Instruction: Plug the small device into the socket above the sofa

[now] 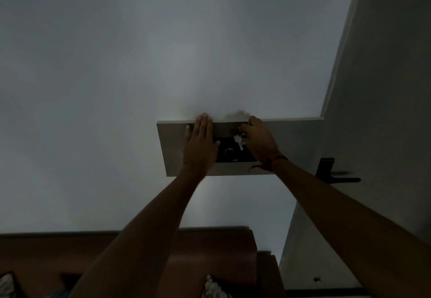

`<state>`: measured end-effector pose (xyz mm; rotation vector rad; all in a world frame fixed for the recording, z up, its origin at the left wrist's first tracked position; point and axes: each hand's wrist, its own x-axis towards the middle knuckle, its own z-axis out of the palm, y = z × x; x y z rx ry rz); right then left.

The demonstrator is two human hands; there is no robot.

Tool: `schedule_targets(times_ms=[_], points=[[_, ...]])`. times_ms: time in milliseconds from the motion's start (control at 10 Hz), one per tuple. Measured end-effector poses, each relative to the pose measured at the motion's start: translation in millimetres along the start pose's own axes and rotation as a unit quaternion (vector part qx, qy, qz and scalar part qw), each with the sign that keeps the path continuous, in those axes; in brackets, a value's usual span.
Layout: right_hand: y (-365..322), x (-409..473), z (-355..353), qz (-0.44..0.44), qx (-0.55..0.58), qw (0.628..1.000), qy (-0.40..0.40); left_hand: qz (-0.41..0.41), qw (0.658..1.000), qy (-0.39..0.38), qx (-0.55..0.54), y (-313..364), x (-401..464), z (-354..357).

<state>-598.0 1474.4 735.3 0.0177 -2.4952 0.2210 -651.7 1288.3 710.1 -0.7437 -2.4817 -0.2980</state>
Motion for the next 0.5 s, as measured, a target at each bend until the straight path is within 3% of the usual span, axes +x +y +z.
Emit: schedule_targets(times_ms=[200, 400, 500], points=[[2, -18, 9, 0.033, 0.035, 0.998, 0.049, -0.007, 0.999, 0.028, 0.031, 1, -3, 7], [-10, -24, -12, 0.01, -0.05, 0.998, -0.03, 0.005, 0.998, -0.001, 0.058, -1, -5, -3], [-14, -19, -39, 0.032, -0.043, 0.998, 0.021, 0.013, 0.998, 0.024, 0.052, 1, 1, -23]])
